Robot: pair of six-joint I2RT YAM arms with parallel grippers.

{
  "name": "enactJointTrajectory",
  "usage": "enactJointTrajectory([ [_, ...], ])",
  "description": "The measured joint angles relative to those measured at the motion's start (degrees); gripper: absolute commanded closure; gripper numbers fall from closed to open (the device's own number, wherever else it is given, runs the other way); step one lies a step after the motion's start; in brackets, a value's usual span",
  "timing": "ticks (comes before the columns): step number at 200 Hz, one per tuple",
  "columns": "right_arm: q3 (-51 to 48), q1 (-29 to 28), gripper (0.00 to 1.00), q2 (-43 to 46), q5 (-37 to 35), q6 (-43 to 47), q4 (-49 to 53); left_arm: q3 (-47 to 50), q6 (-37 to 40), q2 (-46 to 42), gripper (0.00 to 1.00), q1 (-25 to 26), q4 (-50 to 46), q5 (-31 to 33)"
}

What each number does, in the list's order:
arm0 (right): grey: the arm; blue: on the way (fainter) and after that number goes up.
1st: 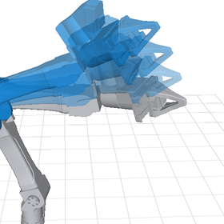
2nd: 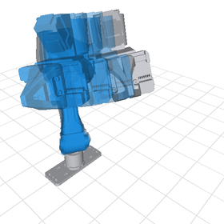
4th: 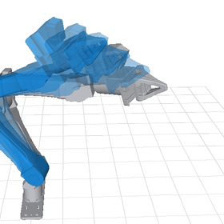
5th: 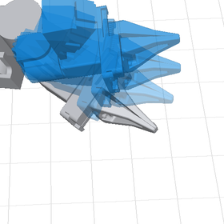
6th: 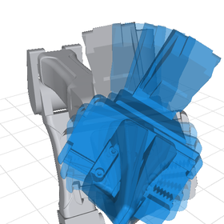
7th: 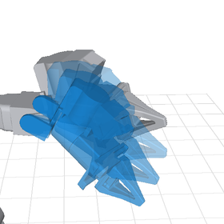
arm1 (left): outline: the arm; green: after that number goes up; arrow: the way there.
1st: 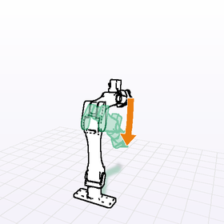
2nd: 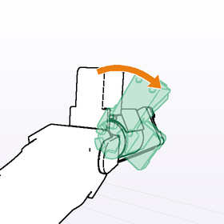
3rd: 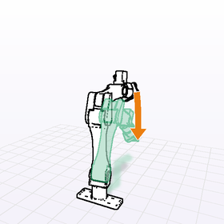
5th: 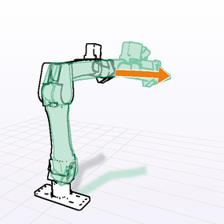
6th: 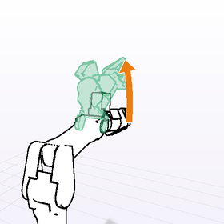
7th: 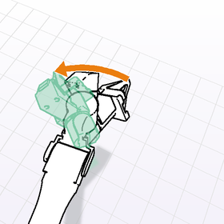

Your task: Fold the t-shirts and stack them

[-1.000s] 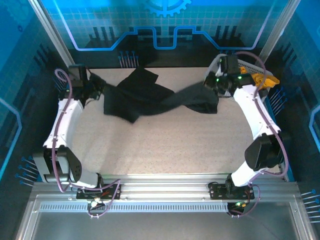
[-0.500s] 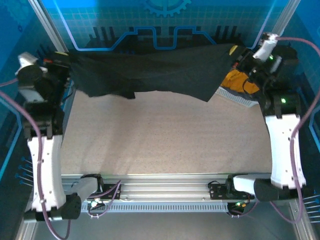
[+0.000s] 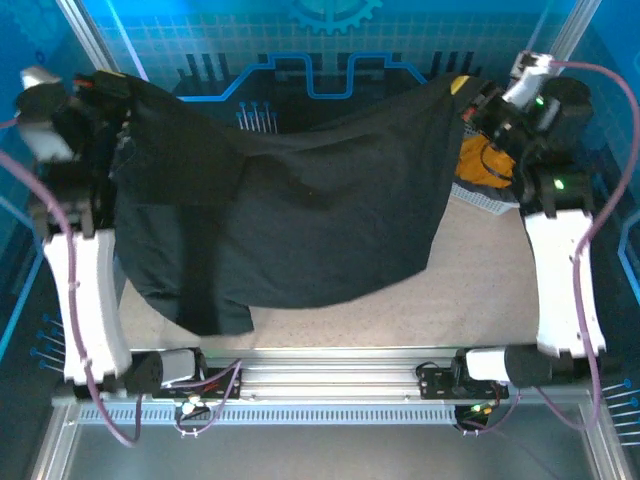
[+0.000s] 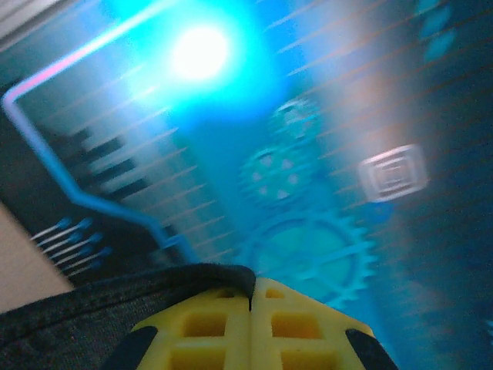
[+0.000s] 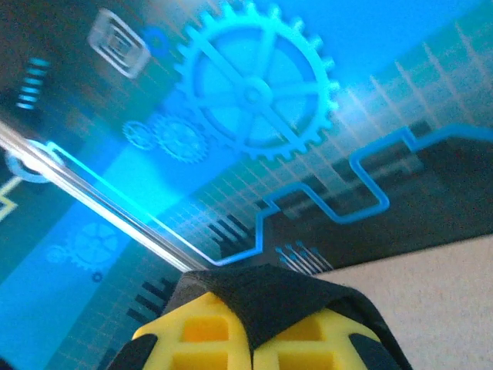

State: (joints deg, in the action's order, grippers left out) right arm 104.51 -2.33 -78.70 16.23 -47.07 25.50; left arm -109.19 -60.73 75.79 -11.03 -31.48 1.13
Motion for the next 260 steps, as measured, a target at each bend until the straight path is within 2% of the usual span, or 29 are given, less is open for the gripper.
enactJointTrajectory([
  [29, 2.3, -2.1, 1.00, -12.6, 1.4, -2.1, 0.2, 0.6, -1.9, 12.7, 1.00, -3.4, -0.6, -7.3],
  [51, 11.1, -3.4, 1.00, -23.3, 2.7, -2.9, 2.4, -1.2, -3.6, 19.9, 1.00, -5.4, -1.2, -11.7],
  [69, 23.6, -3.7, 1.00, -31.5, 3.6, -3.2, 4.7, -9.0, -5.0, 25.6, 1.00, -6.5, -1.7, -14.3],
  [103, 53.9, -2.2, 1.00, -44.0, 4.0, -5.2, 8.3, -32.2, -9.1, 32.3, 1.00, -7.7, -1.2, -17.2],
  [118, 59.5, -0.4, 1.00, -44.6, 4.2, -6.8, 8.5, -37.6, -10.7, 31.2, 1.00, -7.8, -0.5, -17.3],
  [131, 60.4, 1.4, 1.00, -43.2, 4.3, -7.4, 8.7, -38.1, -11.3, 28.1, 1.00, -7.9, -0.4, -16.9],
  [146, 56.5, 2.7, 1.00, -39.8, 4.2, -7.1, 9.7, -33.9, -11.2, 22.2, 1.00, -7.9, -1.0, -15.2],
  [162, 46.5, 2.7, 1.00, -33.5, 3.3, -5.6, 11.5, -21.9, -11.3, 12.3, 1.00, -7.9, -1.7, -12.3],
  [186, 16.3, 1.0, 1.00, -17.4, -0.3, -3.7, 11.5, 1.2, -11.3, -2.4, 1.00, -5.7, -3.6, -6.6],
  [202, -2.3, -0.3, 1.00, -8.5, -2.9, -3.2, 11.0, 16.0, -11.4, -8.5, 1.00, -3.3, -4.2, -4.1],
  [211, -11.3, -0.8, 0.99, -5.2, -4.5, -3.1, 10.8, 24.3, -11.3, -9.9, 0.82, -1.9, -4.8, -3.2],
  [221, -20.7, -1.2, 0.84, -3.1, -5.8, -2.9, 10.8, 32.2, -11.0, -9.4, 0.63, -0.8, -4.9, -2.8],
  [229, -25.8, -1.3, 0.68, -3.1, -6.4, -2.8, 11.2, 37.8, -10.6, -7.9, 0.48, -0.2, -5.0, -2.6],
  [234, -28.6, -1.3, 0.60, -4.0, -6.9, -2.6, 11.5, 40.5, -10.0, -6.6, 0.44, 0.1, -5.3, -2.5],
  [241, -31.1, -1.3, 0.53, -5.7, -7.5, -2.2, 12.2, 44.5, -9.4, -4.6, 0.39, 0.5, -5.9, -2.3],
  [260, -34.1, -1.5, 0.47, -11.3, -9.4, -0.4, 14.7, 51.8, -6.7, -1.5, 0.37, 1.6, -8.7, -1.7],
])
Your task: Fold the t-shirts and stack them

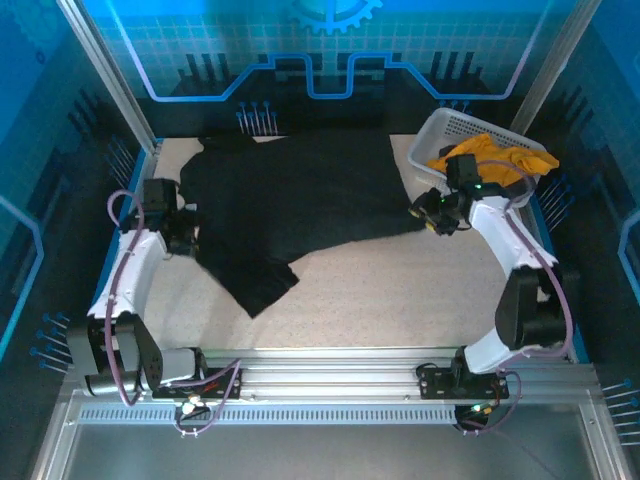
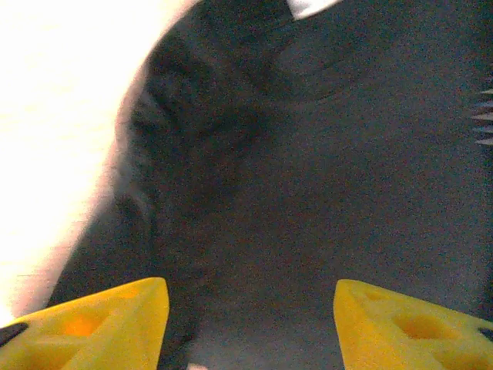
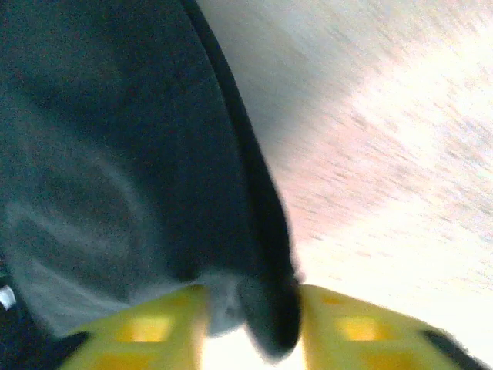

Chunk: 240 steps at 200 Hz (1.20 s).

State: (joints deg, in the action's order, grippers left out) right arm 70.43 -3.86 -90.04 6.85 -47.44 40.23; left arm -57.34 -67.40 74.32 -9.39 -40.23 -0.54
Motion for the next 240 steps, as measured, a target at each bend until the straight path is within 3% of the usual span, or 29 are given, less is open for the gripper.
enactJointTrajectory([
  [48, -0.1, -5.6, 0.49, -1.2, -5.3, 4.9, 1.8, 2.8, 6.0, -0.1, 0.45, 1.8, -0.1, 0.0],
  [76, 1.6, -9.8, 0.67, -3.7, -6.3, 6.7, 1.1, 3.9, 6.3, 1.9, 0.53, 2.0, 1.2, -0.9],
  [91, 4.2, -10.6, 0.72, -8.1, -6.3, 7.4, 0.9, 3.8, 6.1, 5.6, 0.55, 2.3, 3.3, -1.6],
  [156, 18.5, -9.9, 0.67, -31.1, -6.5, 9.9, 5.2, 1.6, 3.4, 21.4, 0.62, 3.0, 7.8, -2.5],
  [181, 18.6, -9.9, 0.66, -30.8, -6.5, 10.4, 7.4, 4.6, 2.8, 20.8, 0.64, 2.6, 7.8, -2.5],
  [216, 8.6, -10.0, 0.65, -24.5, -5.8, 9.9, 7.8, 12.2, 2.9, 14.2, 0.64, -1.1, 8.0, -4.1],
  [240, 2.9, -10.4, 0.63, -20.7, -4.7, 9.1, 8.2, 15.4, 3.3, 11.0, 0.57, -3.6, 8.4, -5.6],
])
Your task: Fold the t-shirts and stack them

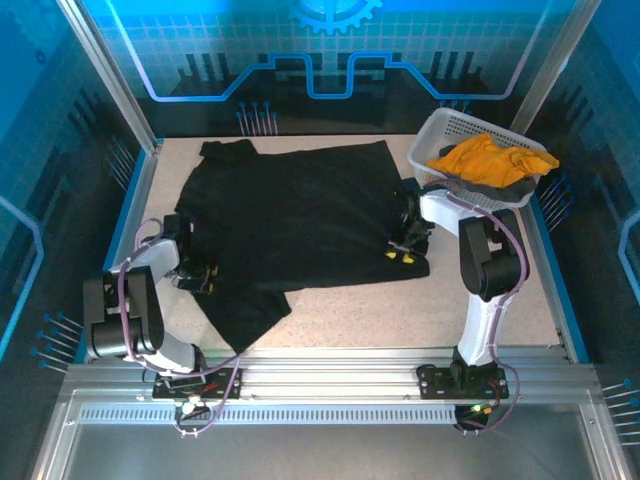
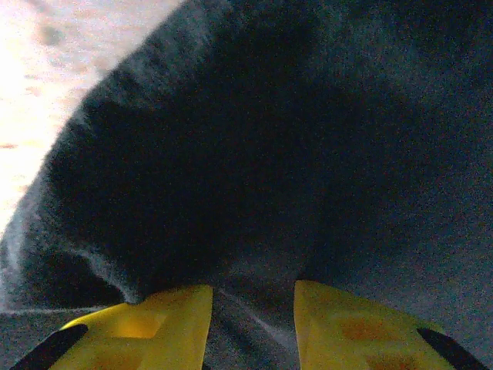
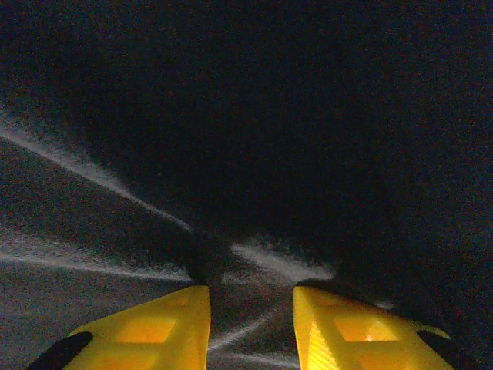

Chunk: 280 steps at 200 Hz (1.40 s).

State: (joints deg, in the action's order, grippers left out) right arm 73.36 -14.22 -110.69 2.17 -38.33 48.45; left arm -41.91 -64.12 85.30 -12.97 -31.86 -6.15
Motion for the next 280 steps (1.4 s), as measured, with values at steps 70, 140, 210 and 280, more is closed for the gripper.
enactJointTrajectory([
  [70, 1.2, 0.8, 0.50, 2.2, 0.5, 2.0, 0.0, -3.9, 5.2, -3.1, 0.41, 2.7, -2.2, 0.7],
  [140, -3.7, 2.6, 0.42, 18.2, 1.1, 2.6, 0.1, 5.4, -2.1, -27.5, 0.46, 16.9, -21.1, 4.6],
  [210, -13.2, 3.6, 0.41, 22.0, 3.5, 2.1, 0.6, 12.1, -13.9, -20.2, 0.47, 32.8, -20.4, 0.7],
  [280, -14.9, 7.3, 0.42, 26.2, 3.9, 1.8, 0.6, 9.1, -13.8, -11.3, 0.96, 34.2, -15.9, 0.3],
])
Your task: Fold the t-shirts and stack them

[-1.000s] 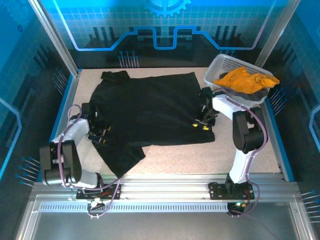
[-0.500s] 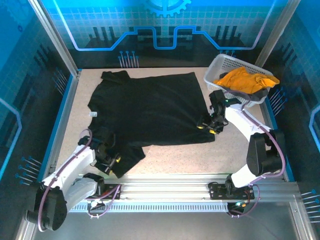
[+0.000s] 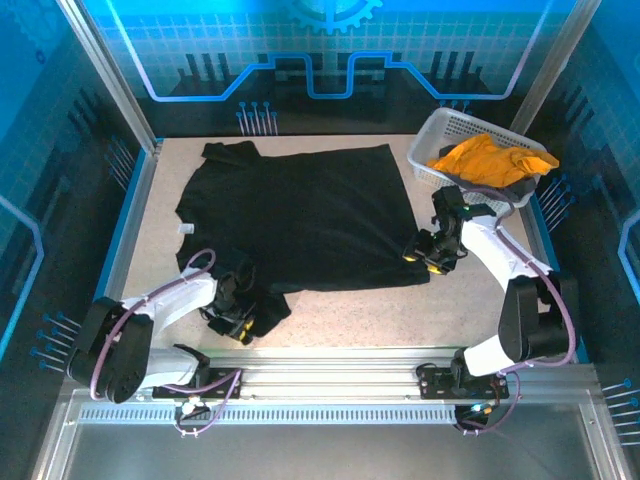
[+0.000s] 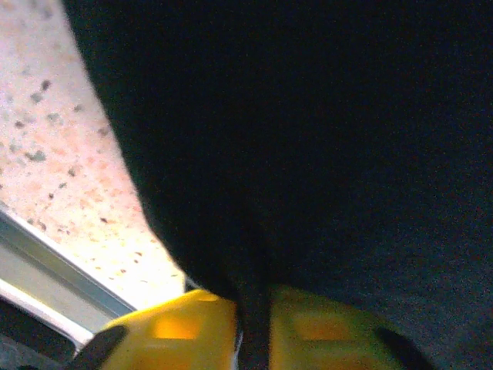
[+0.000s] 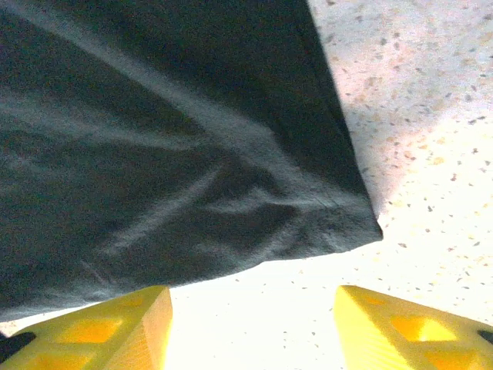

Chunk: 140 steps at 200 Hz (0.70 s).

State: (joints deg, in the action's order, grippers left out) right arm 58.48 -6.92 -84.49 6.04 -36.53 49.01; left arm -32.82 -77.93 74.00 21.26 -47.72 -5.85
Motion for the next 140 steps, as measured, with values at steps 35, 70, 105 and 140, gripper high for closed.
enactJointTrajectory([
  [35, -2.6, 1.5, 0.44, 1.9, -1.3, -1.6, 0.1, 0.0, 0.5, -4.6, 1.00, 0.1, -2.4, 3.5],
  [70, -5.3, 2.7, 0.44, 2.5, -2.4, -3.9, 0.2, -1.4, 1.6, -11.9, 1.00, 0.1, -9.0, 5.4],
  [105, -7.2, 4.0, 0.45, 1.6, -2.0, -5.2, -0.2, -1.8, 1.8, -16.9, 1.00, 0.1, -13.9, 5.7],
  [140, -9.0, 4.0, 0.50, -0.8, -0.5, -5.5, -3.0, -1.9, 2.0, -17.4, 1.00, 0.1, -15.6, 5.6],
])
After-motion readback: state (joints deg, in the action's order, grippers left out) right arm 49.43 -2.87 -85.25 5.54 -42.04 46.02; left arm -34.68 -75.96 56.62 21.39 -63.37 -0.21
